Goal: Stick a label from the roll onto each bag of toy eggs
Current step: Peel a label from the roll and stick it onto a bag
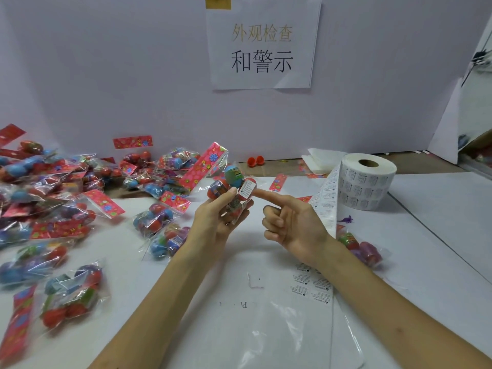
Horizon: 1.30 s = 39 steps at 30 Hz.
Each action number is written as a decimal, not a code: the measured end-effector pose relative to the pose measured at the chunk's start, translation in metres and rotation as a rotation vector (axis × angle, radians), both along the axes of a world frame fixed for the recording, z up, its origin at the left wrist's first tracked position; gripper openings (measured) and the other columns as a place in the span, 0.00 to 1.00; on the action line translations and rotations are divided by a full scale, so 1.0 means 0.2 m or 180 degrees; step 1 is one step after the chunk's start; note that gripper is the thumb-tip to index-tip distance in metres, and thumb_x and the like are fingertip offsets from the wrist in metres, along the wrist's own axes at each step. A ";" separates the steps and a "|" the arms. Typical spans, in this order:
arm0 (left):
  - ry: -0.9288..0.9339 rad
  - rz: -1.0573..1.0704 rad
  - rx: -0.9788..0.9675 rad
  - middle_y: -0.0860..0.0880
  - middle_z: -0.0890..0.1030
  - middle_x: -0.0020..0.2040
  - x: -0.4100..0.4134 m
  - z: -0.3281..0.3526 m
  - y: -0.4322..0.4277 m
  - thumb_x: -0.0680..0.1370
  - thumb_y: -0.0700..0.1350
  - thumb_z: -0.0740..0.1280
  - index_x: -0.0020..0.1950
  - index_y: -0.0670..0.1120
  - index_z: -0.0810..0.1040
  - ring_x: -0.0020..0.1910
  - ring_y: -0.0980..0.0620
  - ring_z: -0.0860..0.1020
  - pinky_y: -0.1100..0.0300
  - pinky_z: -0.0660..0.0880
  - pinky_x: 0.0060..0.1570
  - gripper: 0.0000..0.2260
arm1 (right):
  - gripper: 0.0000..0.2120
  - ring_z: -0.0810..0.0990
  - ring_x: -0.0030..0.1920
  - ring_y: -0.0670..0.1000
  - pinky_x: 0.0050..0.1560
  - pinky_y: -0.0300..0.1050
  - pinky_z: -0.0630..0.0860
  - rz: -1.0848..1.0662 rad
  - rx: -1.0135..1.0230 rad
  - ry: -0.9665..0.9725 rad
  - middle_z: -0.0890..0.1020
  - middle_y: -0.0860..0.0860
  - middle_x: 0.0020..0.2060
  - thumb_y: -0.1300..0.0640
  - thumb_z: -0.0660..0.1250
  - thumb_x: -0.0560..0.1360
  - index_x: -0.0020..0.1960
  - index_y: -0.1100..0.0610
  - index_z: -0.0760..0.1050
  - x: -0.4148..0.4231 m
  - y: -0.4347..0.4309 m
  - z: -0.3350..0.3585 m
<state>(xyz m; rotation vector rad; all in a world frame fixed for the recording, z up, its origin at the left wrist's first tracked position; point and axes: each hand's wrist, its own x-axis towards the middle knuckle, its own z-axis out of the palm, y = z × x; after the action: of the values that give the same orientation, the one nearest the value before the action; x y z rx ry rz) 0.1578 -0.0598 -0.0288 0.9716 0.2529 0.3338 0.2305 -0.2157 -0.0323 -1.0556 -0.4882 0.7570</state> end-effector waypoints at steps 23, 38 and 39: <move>0.0129 0.0177 0.0161 0.44 0.86 0.55 0.02 -0.02 0.01 0.77 0.41 0.73 0.69 0.40 0.76 0.47 0.50 0.87 0.63 0.82 0.42 0.20 | 0.19 0.63 0.31 0.47 0.30 0.40 0.66 0.0058 -0.0087 -0.0255 0.66 0.50 0.29 0.47 0.64 0.75 0.63 0.50 0.83 0.01 0.01 -0.01; 0.0264 0.0330 -0.0130 0.45 0.87 0.55 0.02 -0.03 0.02 0.78 0.43 0.73 0.68 0.43 0.79 0.47 0.51 0.87 0.62 0.82 0.40 0.18 | 0.34 0.71 0.34 0.40 0.38 0.38 0.69 -0.1347 -0.2113 -0.4101 0.76 0.42 0.40 0.55 0.65 0.79 0.79 0.35 0.57 -0.04 0.04 -0.10; 0.0261 0.0325 -0.0129 0.45 0.87 0.55 0.02 -0.03 0.02 0.78 0.43 0.73 0.67 0.43 0.79 0.47 0.51 0.87 0.62 0.83 0.40 0.18 | 0.35 0.71 0.34 0.41 0.38 0.38 0.69 -0.1392 -0.2135 -0.4154 0.76 0.43 0.41 0.56 0.65 0.79 0.80 0.35 0.55 -0.04 0.04 -0.11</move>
<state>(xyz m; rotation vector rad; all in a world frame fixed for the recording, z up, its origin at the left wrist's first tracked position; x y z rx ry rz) 0.1622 -0.0552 -0.0341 0.9354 0.3835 0.3813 0.2216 -0.2077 -0.0533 -2.1697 -1.0764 -0.3111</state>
